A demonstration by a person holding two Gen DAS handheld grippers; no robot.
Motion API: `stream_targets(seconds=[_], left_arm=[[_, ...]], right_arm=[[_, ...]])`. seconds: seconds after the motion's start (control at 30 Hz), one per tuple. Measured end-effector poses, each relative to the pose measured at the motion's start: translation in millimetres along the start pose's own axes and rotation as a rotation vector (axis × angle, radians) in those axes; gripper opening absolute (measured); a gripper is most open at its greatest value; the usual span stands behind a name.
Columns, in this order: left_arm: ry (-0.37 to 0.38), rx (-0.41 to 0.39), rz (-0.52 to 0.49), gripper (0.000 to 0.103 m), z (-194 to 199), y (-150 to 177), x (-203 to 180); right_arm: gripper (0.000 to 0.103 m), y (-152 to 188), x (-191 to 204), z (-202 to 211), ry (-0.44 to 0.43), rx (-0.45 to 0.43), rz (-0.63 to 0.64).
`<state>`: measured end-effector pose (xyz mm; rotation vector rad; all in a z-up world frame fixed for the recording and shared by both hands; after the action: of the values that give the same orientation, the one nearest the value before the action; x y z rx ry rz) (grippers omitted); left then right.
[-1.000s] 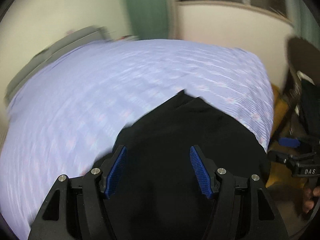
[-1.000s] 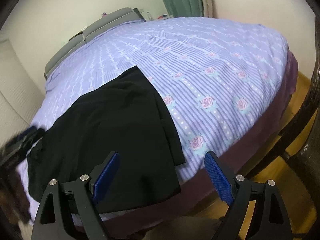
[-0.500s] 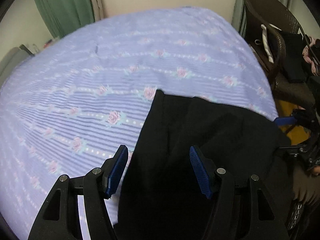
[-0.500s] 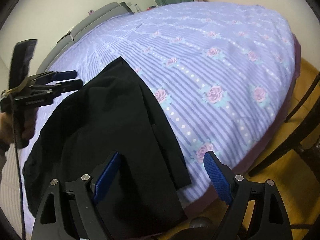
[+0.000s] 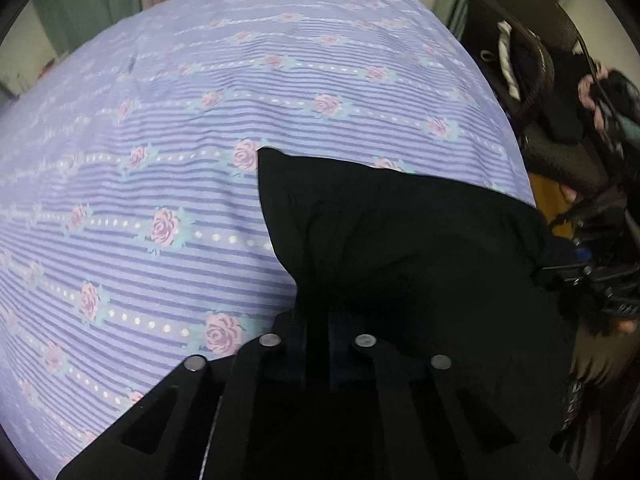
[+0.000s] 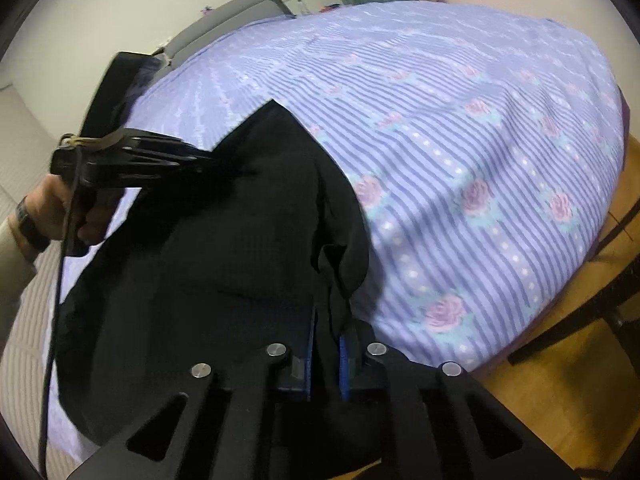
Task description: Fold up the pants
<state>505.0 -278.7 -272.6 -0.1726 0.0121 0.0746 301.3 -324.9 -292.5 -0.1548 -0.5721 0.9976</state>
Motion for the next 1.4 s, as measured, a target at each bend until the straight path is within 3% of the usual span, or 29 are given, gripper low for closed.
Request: stream_targets(seconds=[0.23,0.53,0.77,1.03,1.2,1.4], left_arm=[[-0.047,-0.056,0.005,0.007,36.5,13.6,-3.5],[-0.103,-0.155,0.080,0.007,110.5,73.7,7.5],[-0.158,-0.220,0.165,0.007,167.0,160.5,12.4],[-0.209,-0.298,0.330,0.007,216.6,289.7,24.9],[-0.209,-0.334,0.442,0.007,219.7,360.6,35.7],[-0.164,-0.335,0.588,0.010,176.9,417.9,48.7]], right_arm=[[0.007,-0.4,16.5,21.2,-0.034,-0.048,0.020],[0.007,6.7,79.9,60.3,-0.138,-0.111,0.116],[0.007,31.1,170.4,76.5,-0.248,-0.113,0.245],[0.007,77.4,301.8,78.5,-0.381,-0.084,0.447],[0.007,102.3,368.1,62.6,-0.425,-0.055,0.546],[0.007,129.0,412.8,-4.1,-0.401,0.046,0.627]])
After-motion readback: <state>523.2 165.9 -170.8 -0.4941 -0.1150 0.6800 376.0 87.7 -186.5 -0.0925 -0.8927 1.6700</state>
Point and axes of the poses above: each gripper's, at about its wrist camera, not at the fingertips, and z roughly against the way its jaws point, x to its left, y to its underside, the point moved 6 cm from there along -z, roughly the way its jaws point, and after that the axes turned 10 degrees about x, right-handed, at the moved point
